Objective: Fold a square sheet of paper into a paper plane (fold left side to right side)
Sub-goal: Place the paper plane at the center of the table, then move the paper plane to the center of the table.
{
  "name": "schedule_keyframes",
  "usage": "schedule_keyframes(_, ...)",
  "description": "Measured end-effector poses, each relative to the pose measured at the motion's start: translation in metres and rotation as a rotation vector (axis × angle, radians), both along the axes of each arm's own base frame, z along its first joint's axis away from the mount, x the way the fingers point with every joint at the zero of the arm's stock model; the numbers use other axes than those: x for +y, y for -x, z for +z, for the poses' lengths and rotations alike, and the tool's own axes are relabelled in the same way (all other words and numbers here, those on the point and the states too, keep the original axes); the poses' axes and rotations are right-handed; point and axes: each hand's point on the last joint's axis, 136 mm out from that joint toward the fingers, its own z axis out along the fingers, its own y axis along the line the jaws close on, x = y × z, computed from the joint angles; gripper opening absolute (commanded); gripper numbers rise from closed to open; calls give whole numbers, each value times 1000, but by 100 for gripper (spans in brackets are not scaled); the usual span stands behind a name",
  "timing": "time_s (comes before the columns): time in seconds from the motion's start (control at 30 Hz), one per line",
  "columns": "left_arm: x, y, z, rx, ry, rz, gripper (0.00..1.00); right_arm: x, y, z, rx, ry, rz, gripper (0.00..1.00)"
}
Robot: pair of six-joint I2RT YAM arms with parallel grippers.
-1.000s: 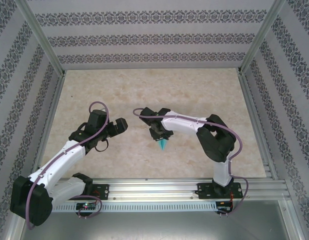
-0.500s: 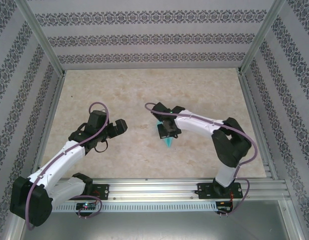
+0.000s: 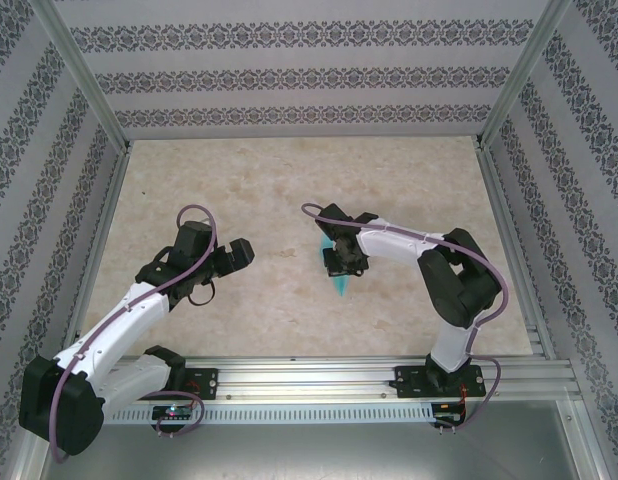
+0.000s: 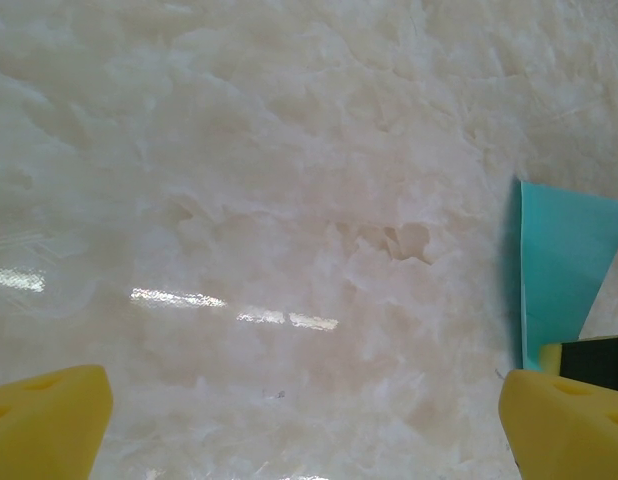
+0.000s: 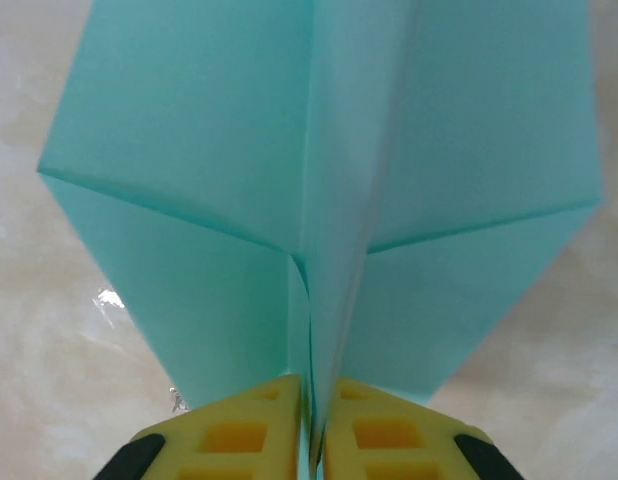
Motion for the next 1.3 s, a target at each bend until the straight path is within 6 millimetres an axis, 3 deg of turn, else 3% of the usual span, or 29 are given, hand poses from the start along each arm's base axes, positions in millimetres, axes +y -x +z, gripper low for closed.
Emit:
schedule_keyframes(0.3,0,1,-1,5,-2,0,100,3,2,0,15,-20,-12,16)
schedule_keyframes(0.6,1,2,-2,9,-4,0,100,7,4,-4,47,-15,-23,5)
schedule_keyframes(1.1,1,2,-2,8,-12,-8,100,20,-22,-5,38,53,-11,7)
schedule_keyframes(1.3,1,2,-3,12,-14,-9,100,24,-28,-5,38,64,-9,12)
